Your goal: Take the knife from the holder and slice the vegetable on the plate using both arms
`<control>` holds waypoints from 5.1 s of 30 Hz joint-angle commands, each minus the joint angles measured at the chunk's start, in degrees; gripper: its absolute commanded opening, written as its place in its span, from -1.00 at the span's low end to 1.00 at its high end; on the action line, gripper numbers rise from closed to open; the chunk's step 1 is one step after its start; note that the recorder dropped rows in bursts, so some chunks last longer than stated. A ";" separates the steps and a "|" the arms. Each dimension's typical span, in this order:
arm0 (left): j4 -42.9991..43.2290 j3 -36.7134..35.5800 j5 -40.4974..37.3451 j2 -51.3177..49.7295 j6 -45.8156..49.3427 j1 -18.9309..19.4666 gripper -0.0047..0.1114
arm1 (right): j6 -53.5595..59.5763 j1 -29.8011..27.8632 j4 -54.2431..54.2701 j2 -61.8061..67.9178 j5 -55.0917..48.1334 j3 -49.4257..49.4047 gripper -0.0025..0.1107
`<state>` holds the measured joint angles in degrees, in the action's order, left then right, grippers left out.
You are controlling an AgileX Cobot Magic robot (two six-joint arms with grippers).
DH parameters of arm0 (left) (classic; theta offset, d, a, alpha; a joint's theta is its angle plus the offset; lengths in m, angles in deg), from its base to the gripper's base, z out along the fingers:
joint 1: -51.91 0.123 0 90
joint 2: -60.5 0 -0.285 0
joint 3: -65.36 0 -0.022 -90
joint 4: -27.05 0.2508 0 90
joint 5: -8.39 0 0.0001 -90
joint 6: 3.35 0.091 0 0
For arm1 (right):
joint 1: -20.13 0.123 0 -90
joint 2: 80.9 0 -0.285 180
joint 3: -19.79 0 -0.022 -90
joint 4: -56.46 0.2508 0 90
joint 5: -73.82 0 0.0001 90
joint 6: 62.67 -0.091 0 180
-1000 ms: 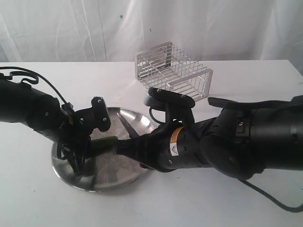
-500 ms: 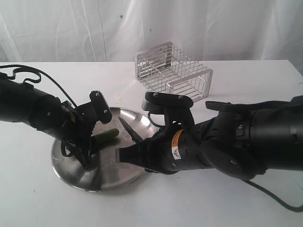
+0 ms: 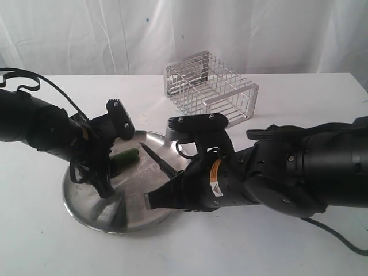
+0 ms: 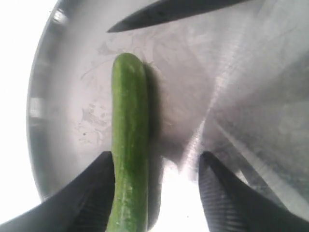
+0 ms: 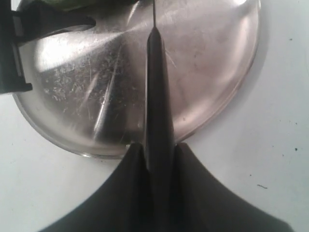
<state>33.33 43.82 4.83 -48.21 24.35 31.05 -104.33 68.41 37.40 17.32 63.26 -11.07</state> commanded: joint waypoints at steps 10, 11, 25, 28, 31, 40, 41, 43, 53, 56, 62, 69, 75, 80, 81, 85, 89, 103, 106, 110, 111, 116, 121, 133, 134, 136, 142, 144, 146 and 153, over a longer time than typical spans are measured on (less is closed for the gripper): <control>-0.50 -0.20 -3.20 4.68 -0.75 -0.45 0.06 | 3.10 -0.07 -5.37 5.38 -1.53 7.20 -0.86; -0.50 -0.20 -3.31 5.08 -0.73 -0.45 0.06 | 3.10 -0.07 -5.37 6.29 -2.79 7.71 -0.86; -0.65 -0.20 0.28 6.14 -1.14 -0.36 0.05 | 2.99 1.37 -5.37 8.58 -1.69 8.44 -0.86; -0.90 -0.20 0.41 6.14 -1.27 -0.36 0.05 | 2.99 1.37 -5.37 8.47 -2.30 9.10 -0.86; -0.90 -0.20 0.41 6.14 -1.66 -0.36 0.05 | 2.72 1.37 -5.37 8.47 -2.75 10.19 -0.86; -0.90 -0.20 0.53 6.14 -2.29 -0.36 0.05 | 2.56 1.37 -5.00 9.63 -4.11 10.44 -0.86; -0.90 -0.20 0.53 6.14 -2.29 -0.36 0.05 | 2.56 1.37 -4.77 9.63 -4.11 10.44 -0.86; -0.90 -0.20 0.65 6.14 -2.29 -0.36 0.05 | 2.56 1.92 -4.78 9.63 -4.11 10.44 -0.86; -0.90 -0.20 1.38 6.14 -2.29 -0.36 0.05 | 2.47 2.73 -4.78 10.08 -4.89 10.44 -0.86; -0.90 -0.20 2.30 6.14 -2.72 -0.36 0.05 | 2.47 2.73 -4.78 10.08 -4.89 10.44 -0.86; -0.90 -0.20 4.21 6.17 -4.01 0.98 0.05 | 2.27 2.73 -4.92 9.45 -4.78 10.44 -0.86; -1.52 -0.20 4.00 6.27 -7.62 4.23 0.05 | 0.94 2.73 -4.92 8.60 -4.67 10.44 -0.86; -1.52 -0.20 4.00 6.27 -8.66 4.37 0.05 | 0.94 2.73 -4.92 8.33 -5.19 10.44 -0.86; -1.52 -0.20 4.11 6.27 -8.64 4.37 0.05 | 0.73 2.79 -4.92 8.33 -5.20 10.44 -0.86; -1.52 -0.20 4.11 6.27 -8.64 4.37 0.05 | 0.73 2.79 -4.92 8.33 -5.20 10.44 -0.86; -1.52 -0.20 4.33 6.27 -8.64 4.37 0.05 | 0.75 3.12 -4.92 8.33 -5.20 10.44 -0.86; -1.52 -0.20 4.33 6.27 -8.64 4.37 0.05 | 0.75 3.68 -4.92 8.68 -5.20 10.44 -0.86; -1.52 -0.20 4.82 6.27 -12.56 4.37 0.05 | 0.75 3.79 -4.92 10.02 -5.76 10.33 -0.86; -1.52 -0.20 6.22 6.14 -17.01 4.37 0.03 | 0.75 3.79 -4.92 10.02 -5.76 10.33 -0.86; -1.52 -0.20 9.65 5.77 -27.33 4.37 -0.60 | 0.75 3.79 -4.92 10.02 -5.76 10.33 -0.86; -1.52 -0.20 10.54 5.50 -29.36 4.37 -0.84 | 0.75 3.79 -4.92 10.03 -5.88 10.33 -0.86; -1.52 -0.05 11.76 2.02 -35.84 4.37 -0.91 | 0.75 3.79 -4.92 10.03 -5.88 10.33 -0.86; -1.52 1.80 11.76 -1.75 -36.78 4.37 -0.91 | 0.75 3.79 -4.92 10.03 -6.10 10.33 -0.86; -1.52 7.93 7.64 -7.30 -44.05 5.69 -0.92 | 0.43 3.79 -4.92 10.03 -6.10 10.33 -0.86; -1.52 7.93 7.37 -7.47 -44.82 5.95 -0.92 | 0.43 3.79 -4.92 10.03 -6.22 10.33 -0.86; -1.52 7.93 6.87 -7.56 -45.05 6.11 -0.92 | 0.43 3.79 -4.92 10.03 -6.22 10.33 -0.86; -1.52 7.93 7.10 -7.56 -45.82 6.86 -0.92 | 0.43 3.79 -4.92 10.03 -6.22 10.33 -0.86; -1.52 7.93 7.10 -7.04 -47.71 7.00 -0.92 | 0.43 3.79 -4.92 10.03 -6.22 10.33 -0.86; -1.52 7.93 6.73 -6.33 -47.89 7.18 -0.92 | 0.43 3.79 -4.92 10.03 -6.33 10.33 -0.86; -2.01 9.15 0.07 -1.83 -51.85 11.15 -0.92 | 0.43 3.79 -4.92 10.03 -8.18 10.33 -0.86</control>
<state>32.37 52.46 7.66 -52.52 -25.89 40.56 -103.60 72.07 33.04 27.29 56.42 -0.95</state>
